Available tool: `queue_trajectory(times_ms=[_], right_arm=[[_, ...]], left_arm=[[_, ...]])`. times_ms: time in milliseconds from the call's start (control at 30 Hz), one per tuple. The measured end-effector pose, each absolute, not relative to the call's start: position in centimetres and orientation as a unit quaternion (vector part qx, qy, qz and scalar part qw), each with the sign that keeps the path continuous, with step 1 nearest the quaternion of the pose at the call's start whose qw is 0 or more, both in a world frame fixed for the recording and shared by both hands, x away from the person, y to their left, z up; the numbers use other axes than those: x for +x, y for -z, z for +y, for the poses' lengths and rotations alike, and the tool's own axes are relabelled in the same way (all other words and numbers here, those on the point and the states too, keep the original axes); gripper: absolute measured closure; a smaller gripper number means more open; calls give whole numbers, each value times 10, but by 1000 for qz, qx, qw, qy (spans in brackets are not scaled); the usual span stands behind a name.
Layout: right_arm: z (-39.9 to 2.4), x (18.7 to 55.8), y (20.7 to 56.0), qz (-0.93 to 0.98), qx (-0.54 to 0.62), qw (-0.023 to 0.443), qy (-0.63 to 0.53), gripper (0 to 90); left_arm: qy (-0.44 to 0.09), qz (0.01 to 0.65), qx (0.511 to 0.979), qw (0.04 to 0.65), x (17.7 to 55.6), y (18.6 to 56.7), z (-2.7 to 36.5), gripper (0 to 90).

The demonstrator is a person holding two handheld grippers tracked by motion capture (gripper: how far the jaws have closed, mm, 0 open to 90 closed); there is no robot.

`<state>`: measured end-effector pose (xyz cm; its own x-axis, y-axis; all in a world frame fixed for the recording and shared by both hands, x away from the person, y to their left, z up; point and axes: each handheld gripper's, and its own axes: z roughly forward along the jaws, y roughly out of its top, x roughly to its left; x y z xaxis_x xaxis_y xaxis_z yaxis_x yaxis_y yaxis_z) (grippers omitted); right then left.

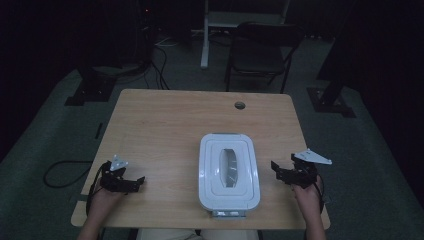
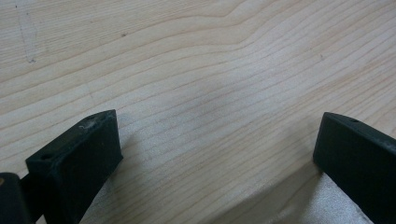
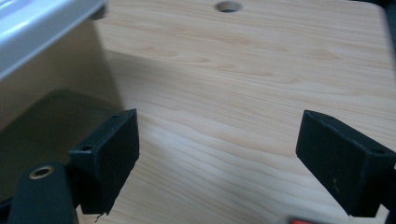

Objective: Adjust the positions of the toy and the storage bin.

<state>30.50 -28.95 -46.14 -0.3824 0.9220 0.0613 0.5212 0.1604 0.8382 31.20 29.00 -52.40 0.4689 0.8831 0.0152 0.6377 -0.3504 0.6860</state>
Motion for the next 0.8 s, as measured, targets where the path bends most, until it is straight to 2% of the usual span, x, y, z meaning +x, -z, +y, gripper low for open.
queue_trajectory(times_ms=[433, 800], right_arm=[[-258, 318, 484, 744, 472, 223, -417, 134], [-248, 327, 510, 753, 479, 205, -401, 134]], left_arm=[[-196, 475, 799, 313, 312, 524, 290, 15], [-196, 475, 799, 313, 312, 524, 290, 15]])
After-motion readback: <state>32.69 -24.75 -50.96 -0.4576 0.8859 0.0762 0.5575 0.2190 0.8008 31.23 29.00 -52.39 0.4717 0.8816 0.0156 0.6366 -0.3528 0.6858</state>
